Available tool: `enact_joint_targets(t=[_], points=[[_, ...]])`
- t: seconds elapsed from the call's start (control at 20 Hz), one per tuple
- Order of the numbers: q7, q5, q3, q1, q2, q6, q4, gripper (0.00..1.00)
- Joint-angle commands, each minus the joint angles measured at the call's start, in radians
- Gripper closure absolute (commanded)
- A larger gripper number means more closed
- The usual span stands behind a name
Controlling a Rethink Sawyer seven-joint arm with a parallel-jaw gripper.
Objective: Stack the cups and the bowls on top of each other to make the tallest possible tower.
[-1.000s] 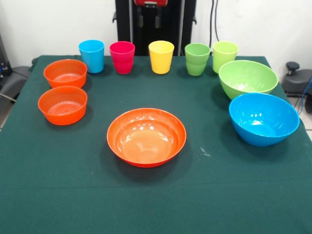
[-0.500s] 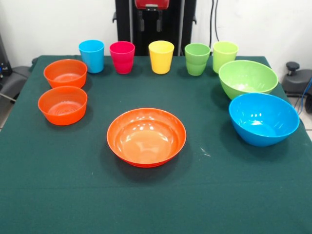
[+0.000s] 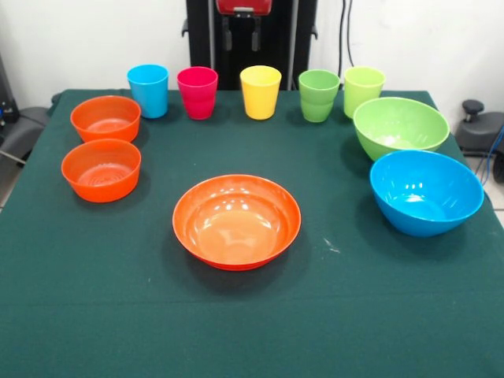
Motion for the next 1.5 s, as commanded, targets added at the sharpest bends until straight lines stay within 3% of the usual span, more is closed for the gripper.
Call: enact_joint_targets(t=[0.05,0.85,1.25,1.5], points=[[0.115,0.024,0.109,-0.006,0.018,0.144,-0.138,0.00],[0.123,0.035,0.158,-0.012,-0.076,0.242,-0.110,0.00],[0.113,0.037,0.196,-0.024,-0.168,0.337,-0.098,0.00],[0.110,0.049,0.242,-0.035,-0.182,0.385,-0.124,0.00]])
